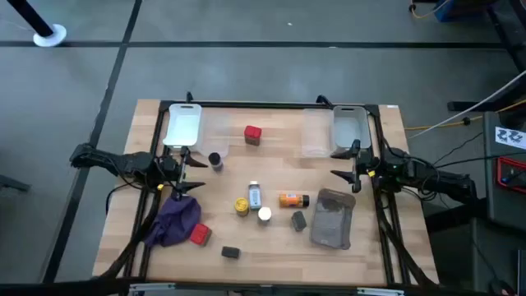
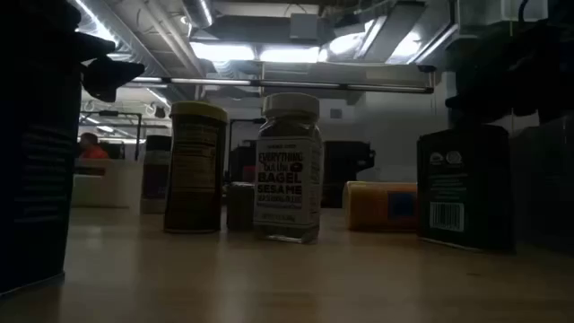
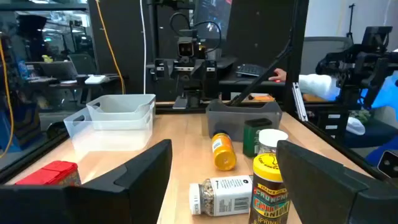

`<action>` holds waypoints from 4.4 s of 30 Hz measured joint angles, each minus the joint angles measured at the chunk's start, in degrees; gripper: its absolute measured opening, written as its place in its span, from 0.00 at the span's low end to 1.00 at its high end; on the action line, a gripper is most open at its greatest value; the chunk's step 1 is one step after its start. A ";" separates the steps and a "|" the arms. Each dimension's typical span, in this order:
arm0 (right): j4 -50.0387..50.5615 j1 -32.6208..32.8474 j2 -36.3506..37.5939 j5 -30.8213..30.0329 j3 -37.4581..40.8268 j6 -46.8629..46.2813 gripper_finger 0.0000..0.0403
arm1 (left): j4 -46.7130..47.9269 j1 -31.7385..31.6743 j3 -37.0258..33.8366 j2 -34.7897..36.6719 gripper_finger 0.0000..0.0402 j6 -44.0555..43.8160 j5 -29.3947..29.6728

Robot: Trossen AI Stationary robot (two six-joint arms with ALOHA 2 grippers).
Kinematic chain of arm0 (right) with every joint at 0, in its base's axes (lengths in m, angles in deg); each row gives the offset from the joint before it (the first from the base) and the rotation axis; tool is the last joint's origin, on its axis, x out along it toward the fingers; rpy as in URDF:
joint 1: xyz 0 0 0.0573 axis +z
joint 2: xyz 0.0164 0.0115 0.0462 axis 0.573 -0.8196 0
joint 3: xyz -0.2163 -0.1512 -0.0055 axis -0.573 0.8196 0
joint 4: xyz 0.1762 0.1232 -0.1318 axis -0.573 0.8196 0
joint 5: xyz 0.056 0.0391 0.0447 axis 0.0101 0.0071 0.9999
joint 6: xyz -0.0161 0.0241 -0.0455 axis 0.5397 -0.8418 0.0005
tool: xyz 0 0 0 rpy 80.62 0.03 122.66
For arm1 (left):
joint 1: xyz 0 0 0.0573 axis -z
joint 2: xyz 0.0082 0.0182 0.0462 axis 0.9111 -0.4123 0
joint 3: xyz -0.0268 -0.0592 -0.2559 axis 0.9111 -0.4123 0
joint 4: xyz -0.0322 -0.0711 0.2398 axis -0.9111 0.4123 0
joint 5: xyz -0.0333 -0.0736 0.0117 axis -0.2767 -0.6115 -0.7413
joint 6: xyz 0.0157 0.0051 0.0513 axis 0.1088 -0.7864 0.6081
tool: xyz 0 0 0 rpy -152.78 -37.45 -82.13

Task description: Sort spices by type

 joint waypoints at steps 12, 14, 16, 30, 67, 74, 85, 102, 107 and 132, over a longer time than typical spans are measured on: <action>-0.01 0.00 -0.01 0.01 0.00 0.00 0.64 | 0.00 0.02 0.00 -0.01 0.69 0.00 0.00; 0.00 -0.01 -0.02 0.00 0.00 0.00 0.64 | -0.01 0.00 0.00 0.01 0.69 0.00 0.01; -0.01 -0.01 -0.01 0.00 0.00 0.00 0.64 | -0.01 0.02 0.00 0.01 0.69 0.01 0.00; 0.00 0.00 -0.01 0.00 0.00 0.00 0.64 | -0.01 0.00 0.00 0.00 0.69 0.00 0.01; 0.00 -0.02 -0.02 0.00 0.00 0.00 0.64 | -2.50 0.02 0.00 0.01 0.69 -4.55 0.02; -1.31 0.00 -0.01 -0.22 0.14 0.00 0.64 | -12.37 0.00 0.00 0.03 0.69 -7.31 3.45; -3.13 0.00 -0.01 -0.55 0.24 -9.97 0.64 | -17.15 0.00 4.07 -4.75 0.69 -7.07 19.16; -3.64 -0.02 -0.01 -0.61 0.07 -12.28 0.64 | 38.03 -8.68 50.84 -47.01 0.69 -27.20 22.01; -3.65 -0.02 -0.01 -0.61 0.04 -12.28 0.64 | 54.33 -12.45 59.24 -56.47 0.69 -39.19 15.50; -3.28 -0.01 -0.01 -0.61 0.02 -12.24 0.64 | 60.53 -23.91 60.92 -72.23 0.69 -43.35 3.18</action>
